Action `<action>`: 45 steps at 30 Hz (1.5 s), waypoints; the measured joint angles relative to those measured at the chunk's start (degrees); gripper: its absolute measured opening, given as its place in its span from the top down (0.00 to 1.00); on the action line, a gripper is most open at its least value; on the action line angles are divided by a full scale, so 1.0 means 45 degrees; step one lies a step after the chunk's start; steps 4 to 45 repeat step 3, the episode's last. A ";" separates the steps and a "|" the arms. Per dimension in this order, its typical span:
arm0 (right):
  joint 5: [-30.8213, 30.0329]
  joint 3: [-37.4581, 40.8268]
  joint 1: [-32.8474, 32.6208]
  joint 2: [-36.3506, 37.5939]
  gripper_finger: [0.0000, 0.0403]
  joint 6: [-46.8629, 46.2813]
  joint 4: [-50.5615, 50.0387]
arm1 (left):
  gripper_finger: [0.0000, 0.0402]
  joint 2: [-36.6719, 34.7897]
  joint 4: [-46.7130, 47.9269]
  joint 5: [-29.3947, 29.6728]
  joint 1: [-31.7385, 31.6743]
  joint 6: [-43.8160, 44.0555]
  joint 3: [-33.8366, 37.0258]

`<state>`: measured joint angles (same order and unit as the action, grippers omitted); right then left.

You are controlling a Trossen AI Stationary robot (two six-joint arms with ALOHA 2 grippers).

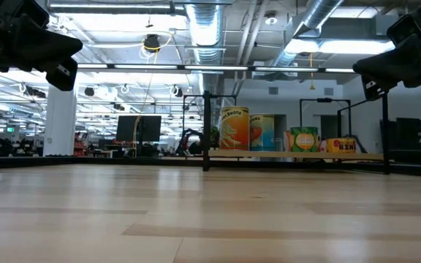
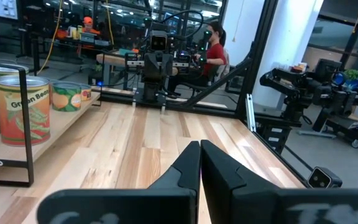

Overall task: Pick and place cans onto a shelf
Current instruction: Return to Home Position

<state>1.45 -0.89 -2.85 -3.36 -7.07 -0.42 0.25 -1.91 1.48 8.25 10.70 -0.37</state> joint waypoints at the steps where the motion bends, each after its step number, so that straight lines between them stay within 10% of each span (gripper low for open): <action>1: 0.0003 -0.0003 0.0000 0.0001 0.85 0.0000 0.0001 | 1.00 0.0000 0.0000 0.0002 0.0000 0.0000 -0.0003; 45: 0.0002 -0.0002 0.0000 0.0002 0.85 0.0000 -0.0001 | 1.00 0.0001 0.0000 0.0000 0.0000 0.0000 -0.0003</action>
